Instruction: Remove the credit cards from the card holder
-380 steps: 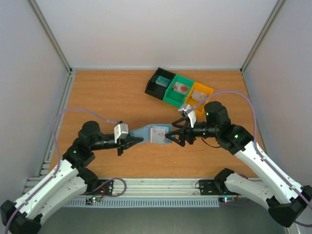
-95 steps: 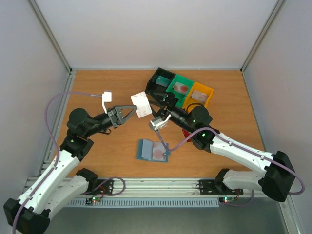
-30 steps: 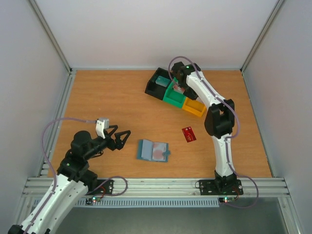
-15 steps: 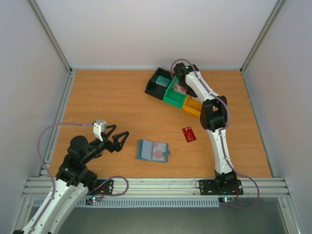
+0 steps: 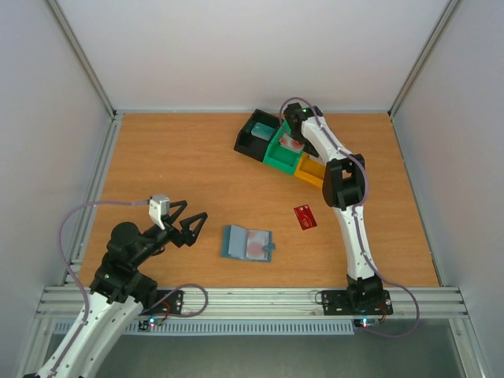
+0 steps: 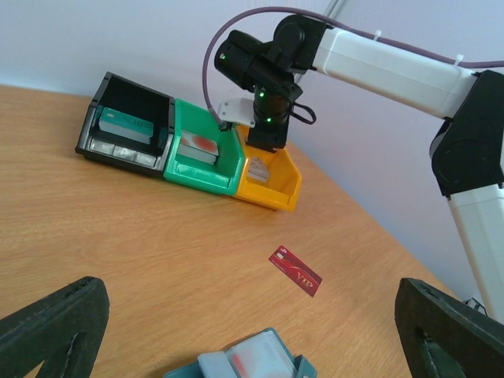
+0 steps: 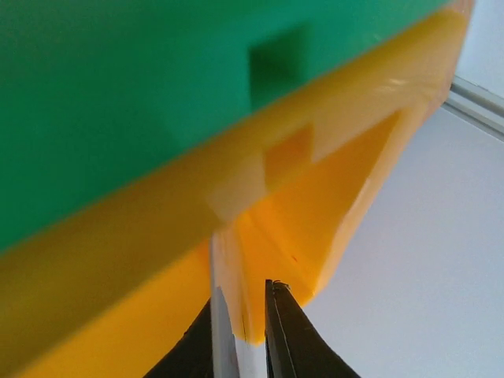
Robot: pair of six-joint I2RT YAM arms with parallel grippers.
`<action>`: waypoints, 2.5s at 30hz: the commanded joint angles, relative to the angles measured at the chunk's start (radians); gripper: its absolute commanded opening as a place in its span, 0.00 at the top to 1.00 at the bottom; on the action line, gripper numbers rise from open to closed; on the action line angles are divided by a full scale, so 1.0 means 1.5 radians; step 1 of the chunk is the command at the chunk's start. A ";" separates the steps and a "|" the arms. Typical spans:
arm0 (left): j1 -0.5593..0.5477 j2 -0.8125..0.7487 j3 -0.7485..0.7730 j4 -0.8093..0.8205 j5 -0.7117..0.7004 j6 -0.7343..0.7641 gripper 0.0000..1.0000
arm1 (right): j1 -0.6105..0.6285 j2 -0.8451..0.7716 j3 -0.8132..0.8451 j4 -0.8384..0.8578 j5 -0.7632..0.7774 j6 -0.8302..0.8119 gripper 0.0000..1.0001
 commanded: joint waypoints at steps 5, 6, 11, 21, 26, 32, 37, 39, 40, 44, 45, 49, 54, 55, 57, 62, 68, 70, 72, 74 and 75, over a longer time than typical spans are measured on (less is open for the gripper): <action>0.004 -0.016 -0.013 0.046 0.002 0.004 0.01 | -0.003 0.026 0.030 -0.008 0.012 0.001 0.85; 0.004 -0.015 -0.013 0.047 0.005 0.003 0.01 | -0.003 0.026 0.031 -0.011 0.008 0.004 0.85; 0.003 -0.012 -0.014 0.050 0.007 0.001 0.01 | -0.003 0.028 0.031 -0.015 -0.004 0.007 0.83; 0.004 -0.010 -0.015 0.052 0.010 -0.001 0.01 | 0.000 0.008 0.032 -0.053 -0.099 0.075 0.71; 0.004 -0.013 -0.015 0.051 0.009 -0.001 0.01 | -0.001 0.013 0.039 -0.014 -0.098 0.057 0.58; 0.004 -0.017 -0.016 0.051 0.008 0.001 0.01 | -0.001 0.012 0.052 -0.007 -0.092 0.062 0.51; 0.004 -0.016 -0.017 0.052 0.009 -0.001 0.01 | -0.001 -0.004 0.051 -0.023 -0.117 0.082 0.43; 0.004 -0.017 -0.017 0.053 0.010 -0.001 0.00 | -0.002 -0.013 0.051 -0.025 -0.133 0.087 0.40; 0.004 -0.017 -0.017 0.052 0.011 -0.002 0.01 | -0.003 -0.020 0.051 -0.023 -0.141 0.089 0.39; 0.004 -0.019 -0.019 0.054 0.012 -0.002 0.01 | -0.009 -0.035 0.052 -0.017 -0.150 0.083 0.36; 0.004 -0.019 -0.018 0.055 0.012 -0.003 0.01 | -0.012 -0.038 0.052 -0.017 -0.151 0.081 0.36; 0.004 -0.021 -0.018 0.055 0.014 -0.004 0.01 | -0.022 -0.049 0.050 -0.027 -0.161 0.086 0.34; 0.004 -0.021 -0.018 0.057 0.014 -0.004 0.01 | -0.024 -0.081 0.048 -0.026 -0.218 0.105 0.34; 0.004 -0.022 -0.018 0.057 0.015 -0.004 0.01 | -0.024 -0.093 0.047 -0.024 -0.234 0.115 0.35; 0.004 -0.022 -0.019 0.057 0.014 -0.003 0.01 | -0.024 -0.124 0.045 -0.018 -0.274 0.140 0.37; 0.004 -0.024 -0.023 0.065 0.018 -0.006 0.01 | -0.018 -0.315 -0.088 0.091 -0.498 0.230 0.30; 0.002 0.035 -0.010 0.095 0.090 -0.033 0.01 | 0.028 -0.608 -0.482 0.320 -0.688 0.412 0.25; 0.002 0.093 0.012 0.091 0.131 -0.033 0.03 | 0.052 -0.675 -0.600 0.378 -0.713 0.483 0.32; 0.002 0.160 0.026 0.086 0.157 -0.050 0.04 | 0.085 -0.720 -0.692 0.403 -0.710 0.538 0.37; 0.002 0.232 0.044 0.057 0.158 -0.077 0.05 | 0.131 -0.745 -0.752 0.402 -0.687 0.575 0.38; 0.002 0.270 0.052 0.044 0.161 -0.093 0.05 | 0.153 -0.749 -0.773 0.396 -0.676 0.589 0.38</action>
